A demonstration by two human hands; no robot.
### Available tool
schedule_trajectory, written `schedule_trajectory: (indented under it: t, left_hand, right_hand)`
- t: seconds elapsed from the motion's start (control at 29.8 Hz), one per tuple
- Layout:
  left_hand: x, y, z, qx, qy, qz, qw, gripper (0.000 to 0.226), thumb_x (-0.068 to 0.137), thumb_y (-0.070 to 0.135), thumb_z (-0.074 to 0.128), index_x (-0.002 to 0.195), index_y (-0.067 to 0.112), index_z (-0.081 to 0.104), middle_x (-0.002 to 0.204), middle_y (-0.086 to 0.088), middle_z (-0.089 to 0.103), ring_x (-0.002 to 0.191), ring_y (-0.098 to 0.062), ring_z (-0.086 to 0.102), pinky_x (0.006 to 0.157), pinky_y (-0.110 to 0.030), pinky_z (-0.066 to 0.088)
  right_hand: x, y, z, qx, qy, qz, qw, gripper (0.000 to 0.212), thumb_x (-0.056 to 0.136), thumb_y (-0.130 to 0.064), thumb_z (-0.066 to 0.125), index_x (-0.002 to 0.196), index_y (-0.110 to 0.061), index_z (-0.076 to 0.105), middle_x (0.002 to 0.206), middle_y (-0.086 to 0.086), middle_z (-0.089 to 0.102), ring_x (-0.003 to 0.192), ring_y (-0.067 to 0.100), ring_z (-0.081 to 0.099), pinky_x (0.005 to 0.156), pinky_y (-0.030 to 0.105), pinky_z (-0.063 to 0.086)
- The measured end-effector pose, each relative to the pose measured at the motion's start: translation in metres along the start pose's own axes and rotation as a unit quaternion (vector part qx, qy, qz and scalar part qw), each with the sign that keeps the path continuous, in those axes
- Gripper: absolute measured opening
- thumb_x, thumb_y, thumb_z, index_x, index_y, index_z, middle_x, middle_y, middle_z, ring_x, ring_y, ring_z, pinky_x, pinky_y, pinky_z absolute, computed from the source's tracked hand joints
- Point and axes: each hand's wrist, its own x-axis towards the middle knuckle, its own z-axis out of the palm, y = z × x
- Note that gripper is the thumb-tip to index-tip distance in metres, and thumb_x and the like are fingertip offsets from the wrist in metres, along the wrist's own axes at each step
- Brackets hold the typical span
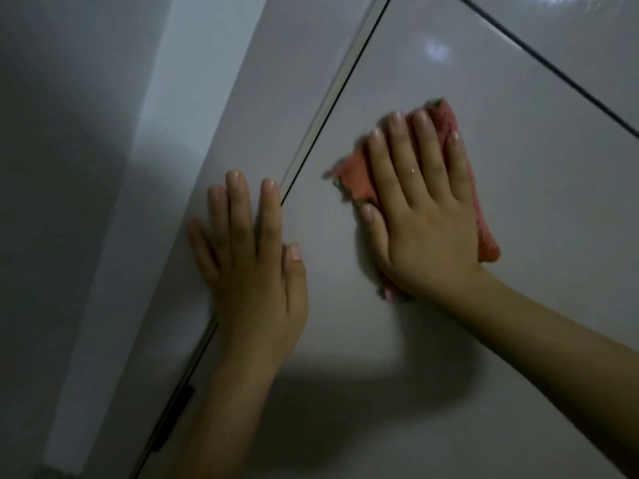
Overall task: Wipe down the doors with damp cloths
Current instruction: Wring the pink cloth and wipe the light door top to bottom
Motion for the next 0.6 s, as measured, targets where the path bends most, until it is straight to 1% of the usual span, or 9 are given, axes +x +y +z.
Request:
schedule_trajectory:
  t: [0.07,0.1,0.2,0.24,0.27,0.34,0.44,0.5,0.6]
  left_hand:
    - [-0.015,-0.001,0.003,-0.02,-0.001,-0.008,1.0,0.062,0.093,0.025,0.031,0.151,0.015,0.012,0.159,-0.014,0.004,0.147,-0.028,-0.004,0.116,-0.051,-0.004]
    - [-0.019,-0.002,0.004,-0.026,0.004,-0.006,1.0,0.062,0.093,0.024,0.032,0.151,0.015,0.013,0.159,-0.014,0.006,0.147,-0.029,-0.003,0.116,-0.051,-0.004]
    - [-0.023,-0.004,0.007,-0.036,0.016,-0.018,0.999,0.062,0.093,0.027,0.035,0.151,0.015,0.018,0.158,-0.016,0.01,0.146,-0.031,0.001,0.115,-0.049,-0.005]
    - [-0.022,-0.002,0.008,-0.04,0.021,-0.021,0.999,0.062,0.093,0.029,0.036,0.151,0.014,0.018,0.158,-0.017,0.01,0.146,-0.032,0.001,0.115,-0.049,-0.005]
    - [-0.023,-0.001,0.009,-0.044,0.022,-0.023,0.999,0.063,0.094,0.032,0.036,0.151,0.013,0.018,0.158,-0.018,0.01,0.146,-0.033,0.001,0.115,-0.051,-0.005]
    - [-0.025,0.001,0.01,-0.045,0.02,-0.027,0.998,0.063,0.096,0.036,0.036,0.151,0.012,0.017,0.157,-0.02,0.011,0.145,-0.036,0.002,0.114,-0.055,-0.003]
    - [-0.026,0.003,0.011,-0.053,0.032,-0.031,0.998,0.063,0.097,0.037,0.035,0.151,0.01,0.017,0.156,-0.024,0.013,0.143,-0.039,0.003,0.113,-0.057,-0.003]
    - [-0.026,0.005,0.012,-0.064,0.04,-0.035,0.997,0.061,0.098,0.036,0.032,0.15,0.008,0.017,0.155,-0.026,0.014,0.143,-0.041,0.005,0.112,-0.059,-0.003]
    - [-0.027,0.009,0.014,-0.081,0.037,-0.05,0.995,0.061,0.098,0.035,0.031,0.15,0.007,0.016,0.155,-0.027,0.012,0.143,-0.044,0.004,0.11,-0.066,-0.001]
  right_hand:
    - [0.004,-0.021,0.009,0.011,0.016,0.044,0.999,0.058,0.101,-0.039,0.025,0.149,-0.006,0.02,0.154,0.018,0.023,0.142,0.036,0.016,0.116,0.047,0.004]
    - [-0.003,-0.027,0.012,0.01,0.017,0.029,0.999,0.058,0.101,-0.039,0.025,0.149,-0.006,0.02,0.154,0.018,0.023,0.142,0.035,0.016,0.117,0.046,0.003]
    - [-0.054,-0.02,0.013,0.019,-0.03,-0.113,0.993,0.056,0.101,-0.037,0.03,0.149,-0.009,0.021,0.154,0.014,0.02,0.144,0.03,0.014,0.117,0.046,0.006]
    - [-0.066,-0.009,0.006,0.016,-0.038,-0.141,0.989,0.056,0.1,-0.036,0.032,0.149,-0.01,0.023,0.154,0.012,0.019,0.143,0.029,0.015,0.117,0.046,0.008]
    - [-0.073,0.0,0.001,0.002,-0.042,-0.141,0.989,0.055,0.1,-0.035,0.033,0.148,-0.01,0.025,0.153,0.012,0.02,0.143,0.03,0.017,0.116,0.046,0.009]
    - [-0.067,0.006,0.0,-0.028,-0.026,-0.078,0.996,0.056,0.099,-0.035,0.032,0.147,-0.007,0.026,0.151,0.015,0.024,0.14,0.036,0.021,0.116,0.047,0.009]
    - [-0.031,-0.023,0.011,-0.026,0.024,0.043,0.998,0.058,0.1,-0.037,0.027,0.145,-0.001,0.028,0.149,0.024,0.032,0.136,0.042,0.023,0.114,0.049,0.01]
    - [-0.025,-0.034,0.017,-0.025,0.038,0.039,0.998,0.058,0.1,-0.037,0.027,0.144,0.001,0.032,0.146,0.026,0.035,0.135,0.042,0.025,0.113,0.051,0.012]
    - [-0.058,-0.018,0.013,-0.026,0.005,-0.001,1.0,0.057,0.098,-0.034,0.027,0.144,-0.001,0.031,0.147,0.025,0.035,0.135,0.042,0.024,0.114,0.048,0.011]
